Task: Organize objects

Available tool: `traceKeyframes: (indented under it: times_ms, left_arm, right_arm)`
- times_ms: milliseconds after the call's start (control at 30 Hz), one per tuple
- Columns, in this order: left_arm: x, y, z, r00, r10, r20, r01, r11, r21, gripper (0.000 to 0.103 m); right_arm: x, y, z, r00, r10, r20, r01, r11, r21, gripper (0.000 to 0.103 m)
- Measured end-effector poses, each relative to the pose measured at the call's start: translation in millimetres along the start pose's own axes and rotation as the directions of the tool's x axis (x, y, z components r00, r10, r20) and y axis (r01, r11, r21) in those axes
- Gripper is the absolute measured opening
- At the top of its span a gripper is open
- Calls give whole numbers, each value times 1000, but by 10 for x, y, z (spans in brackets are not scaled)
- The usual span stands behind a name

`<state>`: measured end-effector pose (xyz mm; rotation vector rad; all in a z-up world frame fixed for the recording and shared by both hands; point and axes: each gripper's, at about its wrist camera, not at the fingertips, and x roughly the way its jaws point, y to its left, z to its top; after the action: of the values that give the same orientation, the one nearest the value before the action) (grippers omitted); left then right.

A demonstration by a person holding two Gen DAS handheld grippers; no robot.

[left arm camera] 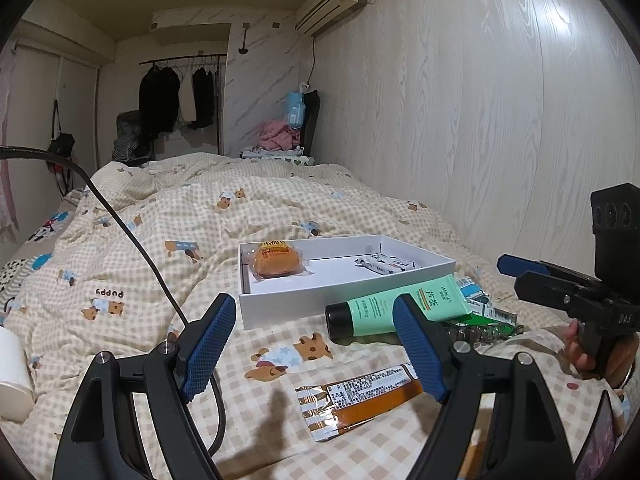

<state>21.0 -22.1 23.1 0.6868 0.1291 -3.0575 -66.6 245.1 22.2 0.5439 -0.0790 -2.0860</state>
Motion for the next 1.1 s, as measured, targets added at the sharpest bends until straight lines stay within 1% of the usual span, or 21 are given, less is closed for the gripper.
traceKeyframes:
  times_ms: [233,567,867,1100]
  left_arm:
    - [29,28,-13,1000,-7,-9,7,1000,-13,84]
    - [57,14,-29,1000,-12,-20,12,1000,-7,84]
    - [85,30,-30,999,-25,-40,24,1000,-18,84]
    - [136,51,-43,997,-43,-70,40,999,-30,84]
  right_arm:
    - [3,-1,-16,1000,-9,-5,9,1000,-1,82]
    - [19,6,-12,1000,-16,-11,16,1000,2,82]
    - [16,4,-16,1000,-18,-14,18,1000,9,82]
    - [13,-2,-19,1000,-18,-17,19,1000,18,82]
